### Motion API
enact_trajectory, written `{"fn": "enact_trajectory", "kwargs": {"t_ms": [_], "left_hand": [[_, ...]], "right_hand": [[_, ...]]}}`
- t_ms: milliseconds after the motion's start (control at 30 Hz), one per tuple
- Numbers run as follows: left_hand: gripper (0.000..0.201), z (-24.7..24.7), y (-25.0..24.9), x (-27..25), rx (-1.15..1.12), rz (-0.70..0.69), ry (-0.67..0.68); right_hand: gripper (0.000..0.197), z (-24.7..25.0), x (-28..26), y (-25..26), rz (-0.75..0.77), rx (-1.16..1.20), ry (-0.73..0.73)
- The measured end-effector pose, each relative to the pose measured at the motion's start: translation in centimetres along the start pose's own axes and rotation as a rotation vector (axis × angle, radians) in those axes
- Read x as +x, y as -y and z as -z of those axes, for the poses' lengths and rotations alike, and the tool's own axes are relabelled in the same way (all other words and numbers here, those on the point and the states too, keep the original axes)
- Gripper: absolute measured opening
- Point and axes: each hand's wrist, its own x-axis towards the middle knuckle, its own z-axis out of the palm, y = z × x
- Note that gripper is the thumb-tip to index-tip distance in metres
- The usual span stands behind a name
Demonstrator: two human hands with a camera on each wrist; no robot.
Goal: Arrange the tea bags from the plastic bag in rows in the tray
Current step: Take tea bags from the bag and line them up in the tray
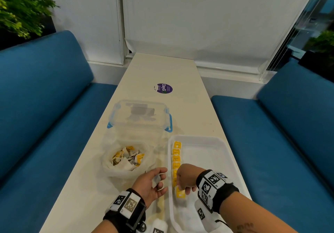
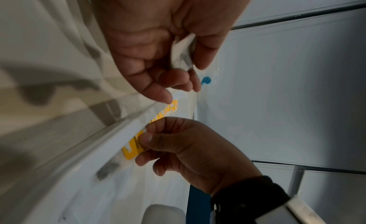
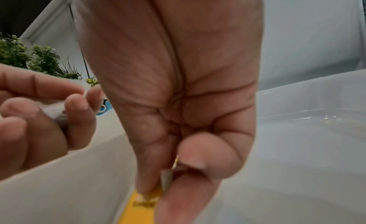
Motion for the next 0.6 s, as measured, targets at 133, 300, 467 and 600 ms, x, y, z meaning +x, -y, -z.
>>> {"fn": "enact_trajectory", "kwargs": {"t_ms": [133, 300, 467, 600], "left_hand": [[0.02, 0.3, 0.1, 0.0, 0.008, 0.005, 0.002], [0.019, 0.2, 0.3, 0.1, 0.024, 0.015, 0.025], [0.02, -0.5, 0.2, 0.0, 0.075, -0.004, 0.063], [0.024, -1.4, -0.3, -0.4, 0.167, -0.037, 0.118]], "right_hand": [[0.026, 0.0, 0.8, 0.0, -0.031, 0.085, -0.028], [0.012, -0.1, 1.3, 0.3, -0.035, 0.165, -0.016], [0.005, 1.2, -0.5, -0.4, 0.004, 0.322, -0.2], [0.006, 2.9, -3.3, -1.7, 0.127, 0.535, -0.377]]}}
